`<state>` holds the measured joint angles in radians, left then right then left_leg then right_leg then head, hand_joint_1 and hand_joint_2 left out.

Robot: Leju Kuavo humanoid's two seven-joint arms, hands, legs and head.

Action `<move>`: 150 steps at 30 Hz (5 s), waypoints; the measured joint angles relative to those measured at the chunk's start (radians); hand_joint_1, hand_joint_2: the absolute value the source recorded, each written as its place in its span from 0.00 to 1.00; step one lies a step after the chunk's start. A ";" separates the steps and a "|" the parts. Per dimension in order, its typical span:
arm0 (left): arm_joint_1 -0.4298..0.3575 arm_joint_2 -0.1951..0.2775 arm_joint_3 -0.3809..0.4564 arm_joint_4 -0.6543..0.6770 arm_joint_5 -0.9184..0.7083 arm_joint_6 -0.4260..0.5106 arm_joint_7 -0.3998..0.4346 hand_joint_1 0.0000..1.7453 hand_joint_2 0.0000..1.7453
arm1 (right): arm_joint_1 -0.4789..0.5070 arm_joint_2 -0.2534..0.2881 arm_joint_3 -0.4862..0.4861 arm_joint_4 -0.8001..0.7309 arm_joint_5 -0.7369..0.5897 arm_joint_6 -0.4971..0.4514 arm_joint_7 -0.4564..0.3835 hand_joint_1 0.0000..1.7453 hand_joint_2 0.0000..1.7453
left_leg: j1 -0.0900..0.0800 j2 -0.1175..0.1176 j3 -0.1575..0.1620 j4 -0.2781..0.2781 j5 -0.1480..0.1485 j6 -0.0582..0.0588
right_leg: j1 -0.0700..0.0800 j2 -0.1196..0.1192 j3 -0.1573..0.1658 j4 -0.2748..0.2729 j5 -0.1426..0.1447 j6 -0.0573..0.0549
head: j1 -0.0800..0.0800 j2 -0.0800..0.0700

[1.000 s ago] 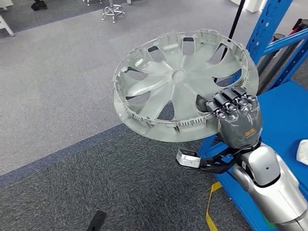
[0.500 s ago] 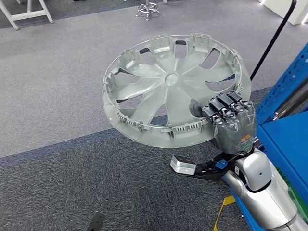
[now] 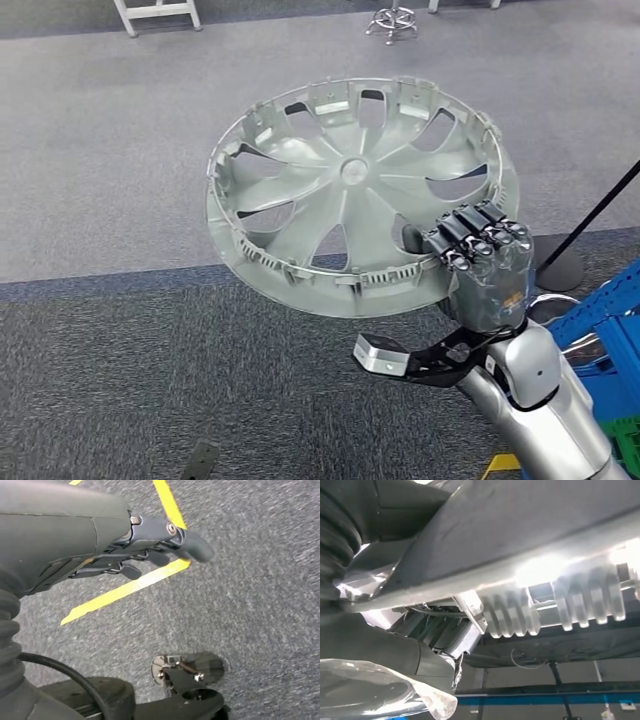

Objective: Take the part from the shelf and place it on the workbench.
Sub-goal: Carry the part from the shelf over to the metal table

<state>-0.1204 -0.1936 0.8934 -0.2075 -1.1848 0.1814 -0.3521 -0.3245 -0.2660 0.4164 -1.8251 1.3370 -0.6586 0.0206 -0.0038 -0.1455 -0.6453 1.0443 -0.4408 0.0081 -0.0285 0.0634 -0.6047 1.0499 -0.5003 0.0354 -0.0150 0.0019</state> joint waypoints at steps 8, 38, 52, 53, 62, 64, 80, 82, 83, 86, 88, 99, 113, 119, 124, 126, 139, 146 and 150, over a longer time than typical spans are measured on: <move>0.006 0.000 0.000 0.000 0.001 0.000 -0.002 0.00 1.00 | 0.028 0.008 -0.011 -0.011 -0.017 -0.011 -0.011 1.00 1.00 | 0.004 0.136 -0.120 0.259 -0.096 -0.026 | 0.007 -0.113 0.025 -0.007 -0.015 -0.027 | -0.014 0.000; 0.000 0.004 -0.009 0.000 -0.001 0.004 -0.006 0.00 1.00 | 0.009 0.016 0.000 -0.006 -0.017 0.025 -0.042 1.00 1.00 | -0.002 0.127 -0.066 0.168 -0.100 -0.024 | 0.005 -0.066 0.003 -0.007 0.002 -0.033 | -0.020 0.000; -0.005 0.005 -0.019 0.000 -0.006 0.004 -0.005 0.00 1.00 | -0.007 0.016 0.016 -0.002 -0.055 0.040 -0.045 1.00 1.00 | -0.003 0.137 0.019 -0.021 0.008 0.034 | 0.010 -0.072 -0.054 0.187 -0.133 0.008 | -0.013 0.000; -0.006 0.005 -0.019 0.000 -0.007 0.004 -0.005 0.00 1.00 | -0.006 0.016 0.019 -0.002 -0.058 0.041 -0.048 1.00 1.00 | -0.003 0.122 0.019 -0.021 0.008 0.035 | 0.010 -0.067 -0.090 0.240 -0.143 0.010 | -0.012 0.000; -0.002 0.006 -0.019 0.000 -0.009 0.001 -0.003 0.00 1.00 | -0.012 0.016 0.039 0.003 -0.057 0.044 -0.060 1.00 1.00 | 0.011 -0.001 0.008 -0.003 -0.003 -0.003 | -0.002 -0.003 -0.015 0.002 0.014 -0.002 | -0.010 0.000; 0.001 0.007 -0.019 0.000 -0.009 0.002 -0.002 0.00 1.00 | -0.014 0.016 0.042 0.004 -0.056 0.044 -0.060 1.00 1.00 | 0.008 0.029 0.000 0.018 -0.016 -0.013 | -0.005 -0.028 -0.006 -0.003 0.013 -0.015 | -0.018 0.000; 0.000 0.009 -0.019 0.000 -0.003 0.003 -0.001 0.00 1.00 | -0.037 0.011 0.066 0.009 -0.096 0.110 -0.067 1.00 1.00 | -0.004 0.164 0.021 -0.023 0.009 0.026 | 0.012 -0.145 0.031 0.025 -0.058 0.006 | -0.028 0.000; -0.003 0.009 -0.019 0.000 0.001 0.002 -0.002 0.00 1.00 | -0.056 -0.006 0.072 0.013 -0.163 0.176 -0.083 1.00 1.00 | 0.000 0.140 0.023 -0.025 0.010 0.034 | 0.010 -0.086 -0.032 0.145 -0.112 0.008 | -0.022 0.000; -0.004 0.009 -0.019 0.000 0.003 0.000 -0.003 0.00 1.00 | -0.067 -0.019 0.077 0.016 -0.207 0.219 -0.095 1.00 1.00 | -0.001 0.126 0.024 -0.025 0.009 0.036 | 0.010 -0.074 -0.068 0.207 -0.132 0.009 | -0.020 0.000; -0.001 0.010 -0.019 0.000 0.009 0.000 -0.008 0.00 1.00 | -0.103 -0.062 0.095 0.030 -0.335 0.354 -0.129 1.00 1.00 | -0.001 0.077 0.026 -0.022 0.007 0.036 | 0.009 -0.062 -0.098 0.210 -0.079 0.009 | -0.020 0.000; 0.000 0.010 -0.019 0.000 0.012 0.000 -0.011 0.00 1.00 | -0.128 -0.094 0.110 0.039 -0.402 0.425 -0.145 1.00 1.00 | 0.000 0.045 0.025 -0.017 0.004 0.031 | 0.005 -0.028 -0.050 0.079 -0.001 0.006 | -0.020 0.000; 0.006 0.017 -0.019 -0.001 0.014 -0.001 -0.015 0.00 1.00 | -0.207 -0.164 0.152 0.053 -0.501 0.503 -0.194 1.00 1.00 | 0.006 0.134 -0.123 0.251 -0.098 -0.021 | 0.002 -0.089 0.030 -0.023 0.002 -0.027 | -0.034 0.000; 0.003 0.020 -0.019 -0.001 0.009 -0.004 -0.015 0.00 1.00 | -0.189 -0.239 0.159 0.010 -0.527 0.471 -0.230 1.00 1.00 | -0.005 0.141 0.000 -0.018 0.022 0.038 | 0.013 -0.080 -0.028 0.175 -0.144 0.012 | -0.020 0.000; 0.003 0.017 -0.019 -0.001 0.008 -0.006 -0.015 0.00 1.00 | -0.148 -0.268 0.153 -0.010 -0.526 0.457 -0.239 1.00 1.00 | -0.007 0.047 0.011 -0.011 0.013 0.035 | 0.008 -0.020 -0.033 0.057 0.000 0.003 | -0.019 0.000; 0.005 0.016 -0.019 -0.001 0.009 -0.005 -0.016 0.00 1.00 | -0.133 -0.275 0.140 -0.029 -0.501 0.435 -0.239 1.00 1.00 | -0.003 0.011 0.001 -0.006 0.010 0.009 | 0.005 -0.006 0.009 -0.020 0.018 -0.011 | -0.019 0.000; 0.004 0.016 -0.020 -0.001 0.008 -0.004 -0.016 0.00 1.00 | -0.122 -0.275 0.133 -0.033 -0.482 0.419 -0.233 1.00 1.00 | -0.006 0.058 -0.019 0.044 -0.022 -0.004 | 0.001 -0.024 0.020 -0.027 0.017 -0.020 | -0.025 0.000; 0.004 0.020 -0.032 -0.001 0.010 -0.139 -0.060 0.00 1.00 | -0.024 -0.218 0.073 -0.045 -0.322 0.229 -0.185 1.00 1.00 | 0.007 0.138 0.009 -0.012 0.009 0.004 | 0.006 -0.071 0.055 -0.032 -0.019 0.004 | -0.029 0.000; 0.007 0.026 -0.034 -0.001 0.019 -0.173 -0.076 0.00 1.00 | 0.021 -0.177 0.046 -0.045 -0.262 0.172 -0.156 1.00 1.00 | 0.007 0.135 0.021 -0.022 0.002 0.031 | 0.007 -0.065 -0.114 0.249 -0.111 0.011 | -0.021 0.000; 0.007 0.027 -0.034 -0.001 0.019 -0.171 -0.078 0.00 1.00 | 0.033 -0.161 0.037 -0.046 -0.253 0.164 -0.153 1.00 1.00 | 0.005 0.132 0.031 -0.016 -0.010 0.019 | 0.007 -0.065 -0.025 0.032 0.016 0.006 | -0.021 0.000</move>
<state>-0.1131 -0.1666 0.8591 -0.2087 -1.1659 0.0105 -0.4299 -0.2915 -0.4271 0.4533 -1.8708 1.0835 -0.4944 -0.1322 0.0009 -0.0137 -0.6148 1.0287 -0.4504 0.0272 -0.0210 -0.0013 -0.6298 1.0818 -0.4847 0.0413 -0.0361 0.0015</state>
